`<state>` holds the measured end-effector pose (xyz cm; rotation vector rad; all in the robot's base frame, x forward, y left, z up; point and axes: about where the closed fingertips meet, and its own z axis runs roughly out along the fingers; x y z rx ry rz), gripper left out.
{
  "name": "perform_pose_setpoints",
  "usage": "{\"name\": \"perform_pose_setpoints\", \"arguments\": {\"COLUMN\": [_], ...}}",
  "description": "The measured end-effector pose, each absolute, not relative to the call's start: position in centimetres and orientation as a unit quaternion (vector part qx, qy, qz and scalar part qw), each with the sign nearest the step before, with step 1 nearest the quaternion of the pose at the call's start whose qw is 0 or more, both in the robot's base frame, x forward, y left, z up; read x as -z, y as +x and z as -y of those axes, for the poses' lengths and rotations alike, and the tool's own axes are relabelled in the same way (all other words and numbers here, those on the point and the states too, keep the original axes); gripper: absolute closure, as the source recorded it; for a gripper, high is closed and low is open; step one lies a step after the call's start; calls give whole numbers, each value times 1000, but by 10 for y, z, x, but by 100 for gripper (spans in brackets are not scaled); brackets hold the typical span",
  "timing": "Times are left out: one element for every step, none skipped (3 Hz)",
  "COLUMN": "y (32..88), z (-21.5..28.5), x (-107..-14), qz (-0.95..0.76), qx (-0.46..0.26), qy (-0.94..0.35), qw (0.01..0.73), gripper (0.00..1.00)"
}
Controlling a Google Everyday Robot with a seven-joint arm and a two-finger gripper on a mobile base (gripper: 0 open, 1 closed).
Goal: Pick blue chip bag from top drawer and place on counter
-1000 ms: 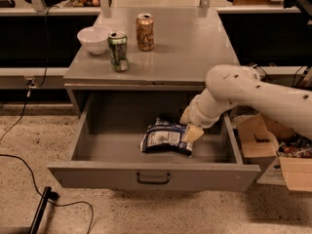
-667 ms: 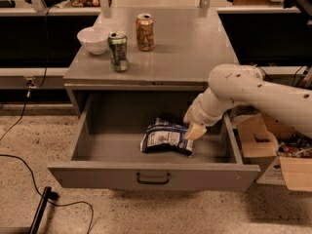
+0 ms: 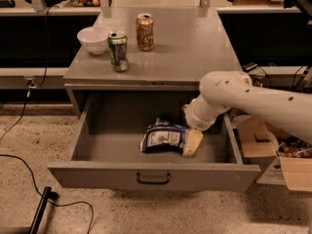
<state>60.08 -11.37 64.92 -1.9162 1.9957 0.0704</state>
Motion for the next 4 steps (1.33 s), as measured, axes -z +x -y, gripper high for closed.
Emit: {"name": "perform_pose_setpoints", "arguments": {"y": [604,607,607,605], "z": [98,93,87,86], "x": [-624,-614,-622,-648], "qz": [-721,-732,-727,-710], "qx": [-32,-60,-96,-116], "qy": [-669,-653,-646,-647], "qw": [178,186,210,252], "gripper": [0,19,42,66]}}
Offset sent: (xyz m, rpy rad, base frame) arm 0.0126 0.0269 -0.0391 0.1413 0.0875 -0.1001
